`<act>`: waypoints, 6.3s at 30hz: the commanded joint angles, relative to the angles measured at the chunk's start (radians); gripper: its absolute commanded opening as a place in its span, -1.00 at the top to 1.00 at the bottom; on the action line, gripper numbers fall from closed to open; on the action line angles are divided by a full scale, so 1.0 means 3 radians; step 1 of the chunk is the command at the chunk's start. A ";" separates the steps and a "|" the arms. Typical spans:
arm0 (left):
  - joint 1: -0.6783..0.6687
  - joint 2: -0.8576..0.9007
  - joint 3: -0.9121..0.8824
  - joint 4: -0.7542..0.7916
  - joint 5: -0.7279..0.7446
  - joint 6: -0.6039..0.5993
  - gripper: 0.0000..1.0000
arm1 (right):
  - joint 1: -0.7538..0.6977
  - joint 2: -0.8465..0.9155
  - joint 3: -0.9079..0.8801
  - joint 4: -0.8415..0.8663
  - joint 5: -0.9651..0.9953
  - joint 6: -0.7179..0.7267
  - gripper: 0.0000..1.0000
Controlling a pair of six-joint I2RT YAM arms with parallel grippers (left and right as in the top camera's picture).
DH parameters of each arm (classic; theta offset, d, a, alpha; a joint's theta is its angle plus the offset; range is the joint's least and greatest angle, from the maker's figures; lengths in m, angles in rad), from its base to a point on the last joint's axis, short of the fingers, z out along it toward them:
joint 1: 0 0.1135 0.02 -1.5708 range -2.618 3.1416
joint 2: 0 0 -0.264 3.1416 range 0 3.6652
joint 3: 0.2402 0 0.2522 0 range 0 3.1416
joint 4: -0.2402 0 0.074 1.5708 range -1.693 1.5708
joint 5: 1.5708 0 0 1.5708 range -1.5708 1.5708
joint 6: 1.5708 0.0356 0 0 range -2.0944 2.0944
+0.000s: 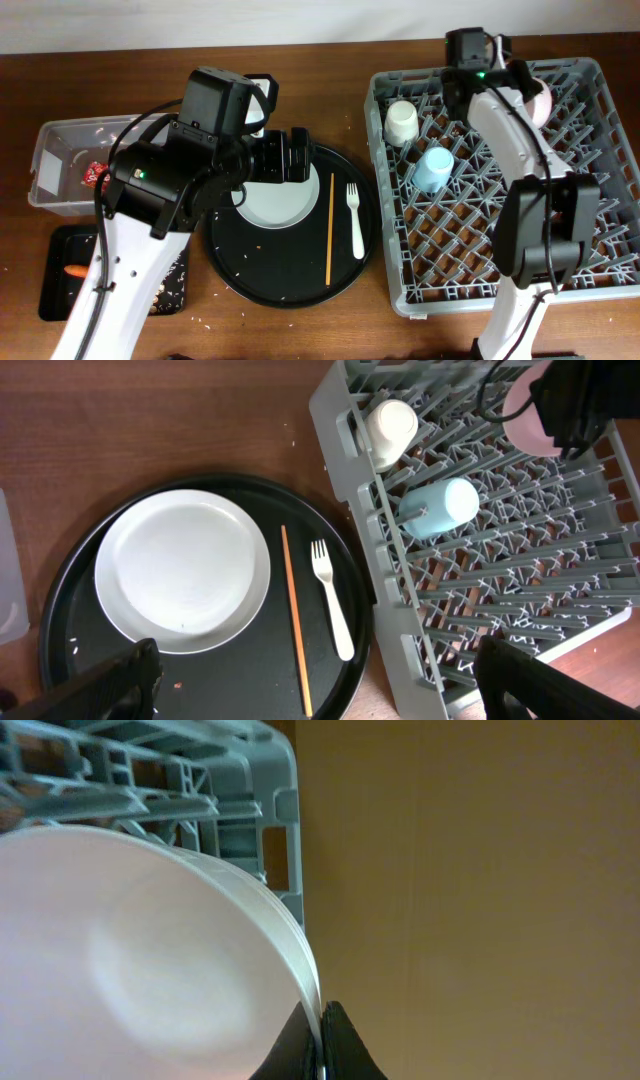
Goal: Sort waste into correct bins and load items into the dishwasher rack
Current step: 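Place the pink bowl upside down in the rack with the right gripper, then reach the right gripper to the white plate and grasp its rim, then lift the white plate and stand it upright in the rack's right side, then reach the right gripper to the wooden chopstick on the round tray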
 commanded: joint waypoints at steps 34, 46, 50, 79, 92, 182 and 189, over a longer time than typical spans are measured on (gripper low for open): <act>0.0013 -0.0010 0.0039 -0.0005 -0.0024 0.0041 -0.98 | -0.1027 -0.0399 0.0113 -0.1218 -0.5049 0.1542 0.40; 0.0013 -0.0010 0.0039 -0.0005 -0.0024 0.0041 -0.99 | -0.1308 -0.0371 0.0310 -0.1273 -0.5208 0.1541 0.87; 0.0014 -0.0010 0.0039 -0.0005 -0.0024 0.0041 -0.98 | -0.1235 -0.0207 0.0253 -0.1244 -0.5220 0.1542 0.88; 0.0042 -0.0045 0.0043 0.0103 -0.0566 0.0041 -0.98 | 0.0894 -0.0631 0.0863 -0.2435 -0.5367 0.1666 0.21; 0.1410 -0.0971 0.0043 -0.0778 -0.1245 0.0041 -0.98 | 0.1947 0.0579 0.0863 -0.1339 -0.3737 0.2230 0.05; 0.1410 -0.0936 0.0043 -0.0978 -0.1232 0.0041 -0.98 | 0.0768 -0.1542 -0.0022 -0.2387 -0.5465 0.1746 0.37; 0.1410 -0.0936 0.0043 -0.0978 -0.1232 0.0041 -0.98 | 0.1822 -0.1540 -0.0482 -0.1692 -0.4154 0.3272 0.92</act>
